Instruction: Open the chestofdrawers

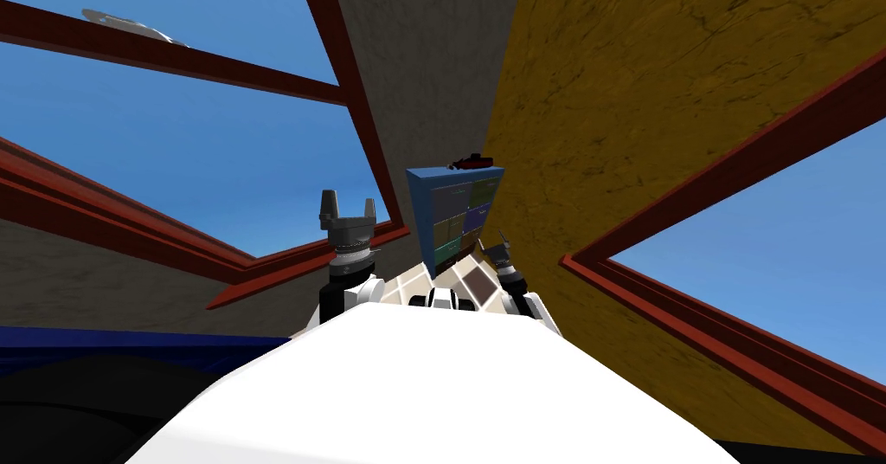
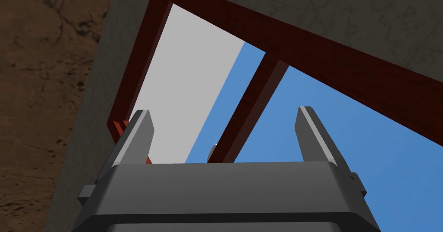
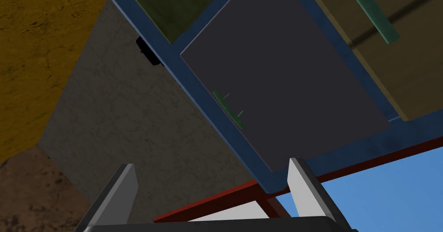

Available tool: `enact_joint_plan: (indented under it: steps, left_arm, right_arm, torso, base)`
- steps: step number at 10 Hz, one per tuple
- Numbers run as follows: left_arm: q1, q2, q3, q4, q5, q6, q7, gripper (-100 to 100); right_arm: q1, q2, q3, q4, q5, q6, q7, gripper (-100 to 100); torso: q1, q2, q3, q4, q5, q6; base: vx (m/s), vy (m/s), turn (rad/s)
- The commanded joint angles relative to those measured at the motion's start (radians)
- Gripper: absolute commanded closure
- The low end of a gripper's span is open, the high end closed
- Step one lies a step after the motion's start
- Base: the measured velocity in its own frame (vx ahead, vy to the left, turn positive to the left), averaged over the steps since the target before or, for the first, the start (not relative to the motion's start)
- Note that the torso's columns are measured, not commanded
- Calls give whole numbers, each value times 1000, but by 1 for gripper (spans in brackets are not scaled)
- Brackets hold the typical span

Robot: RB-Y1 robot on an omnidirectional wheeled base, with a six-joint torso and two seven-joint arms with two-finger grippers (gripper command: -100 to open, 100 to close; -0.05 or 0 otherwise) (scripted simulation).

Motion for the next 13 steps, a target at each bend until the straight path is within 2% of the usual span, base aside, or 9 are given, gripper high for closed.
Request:
enact_joint_plan:
  steps: [1,2,3,4,6,7,9,10,13]
  left_arm:
    - [0,0,0,0,0,0,0,0]
    - [0,0,0,0,0,0,0,0]
    - [0,0,0,0,0,0,0,0]
    - [0,0,0,0,0,0,0,0]
    - [0,0,0,0,0,0,0,0]
    - [0,0,0,0,0,0,0,0]
    - [0,0,0,0,0,0,0,0]
    - [0,0,0,0,0,0,0,0]
    - [0,0,0,0,0,0,0,0]
  right_arm:
    - [-2,1,-1,12,12,-7,58,-100]
    - [-12,8,-2,42,37,-18,99,-100]
    - [-12,8,-2,42,37,-18,125,-100]
    - [-22,15,-3,71,63,-28,154,-100]
    - [-22,15,-3,71,63,-28,203,-100]
    - [-33,22,-4,101,88,-38,235,-100]
    - [-33,22,-4,101,88,-38,274,-100]
    - [-43,29,-5,130,112,-48,313,-100]
    - [-52,36,-5,158,136,-57,395,-100]
  torso:
    - [0,0,0,0,0,0]
    - [-2,2,1,0,0,0]
    - [0,1,0,0,0,0]
    - [0,0,0,0,0,0]
    - [-1,0,0,0,0,0]
    - [-2,2,1,1,0,0]
    - [-1,1,0,0,0,0]
    - [-2,2,1,0,0,0]
    - [0,0,0,0,0,0]
  base:
    - [25,18,0]
    - [46,39,1]
    - [53,44,0]
    - [70,45,0]
    - [43,35,1]
    - [51,45,0]
    - [37,31,0]
    - [46,30,1]
    - [56,44,0]
